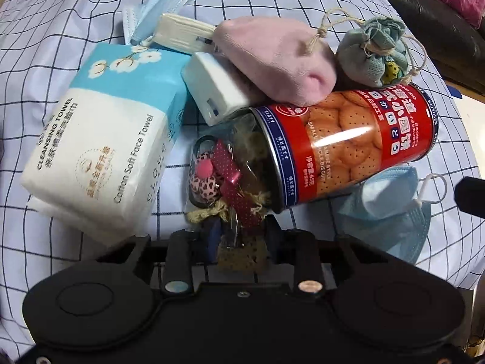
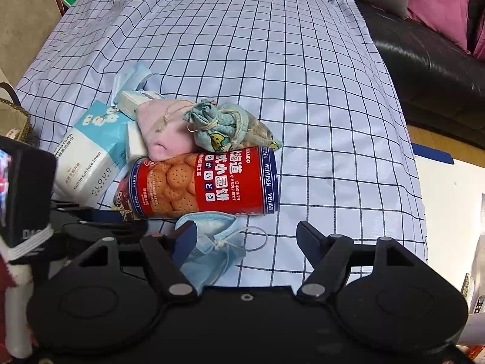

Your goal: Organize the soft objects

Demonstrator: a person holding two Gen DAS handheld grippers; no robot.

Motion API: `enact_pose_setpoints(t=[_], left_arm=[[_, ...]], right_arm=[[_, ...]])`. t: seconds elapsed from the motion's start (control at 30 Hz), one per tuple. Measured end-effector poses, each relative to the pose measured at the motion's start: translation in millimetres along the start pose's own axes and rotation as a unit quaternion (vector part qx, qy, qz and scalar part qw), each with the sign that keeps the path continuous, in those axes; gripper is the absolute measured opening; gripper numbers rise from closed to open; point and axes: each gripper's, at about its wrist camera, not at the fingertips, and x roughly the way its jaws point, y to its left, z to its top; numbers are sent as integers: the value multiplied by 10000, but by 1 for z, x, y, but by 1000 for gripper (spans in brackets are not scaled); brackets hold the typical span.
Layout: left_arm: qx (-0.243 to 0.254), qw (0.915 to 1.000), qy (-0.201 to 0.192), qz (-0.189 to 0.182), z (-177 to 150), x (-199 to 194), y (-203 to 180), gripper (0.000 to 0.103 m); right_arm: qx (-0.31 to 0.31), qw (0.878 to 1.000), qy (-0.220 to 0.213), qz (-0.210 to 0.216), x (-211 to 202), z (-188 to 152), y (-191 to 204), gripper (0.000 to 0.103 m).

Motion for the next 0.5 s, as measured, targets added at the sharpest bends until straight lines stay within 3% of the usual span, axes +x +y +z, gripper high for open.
enact_pose_setpoints(t=[0.2, 0.33, 0.5], left_arm=[[-106, 9998, 138, -67, -5, -8, 9, 29], [-14, 10000, 92, -2, -18, -28, 15, 29], [48, 9999, 118, 95, -35, -43, 27, 32]], right_arm=[[48, 9998, 191, -32, 11, -2, 0, 71], [120, 9991, 372, 160, 19, -4, 4, 72], [-75, 9990, 374, 220, 24, -5, 23, 79]])
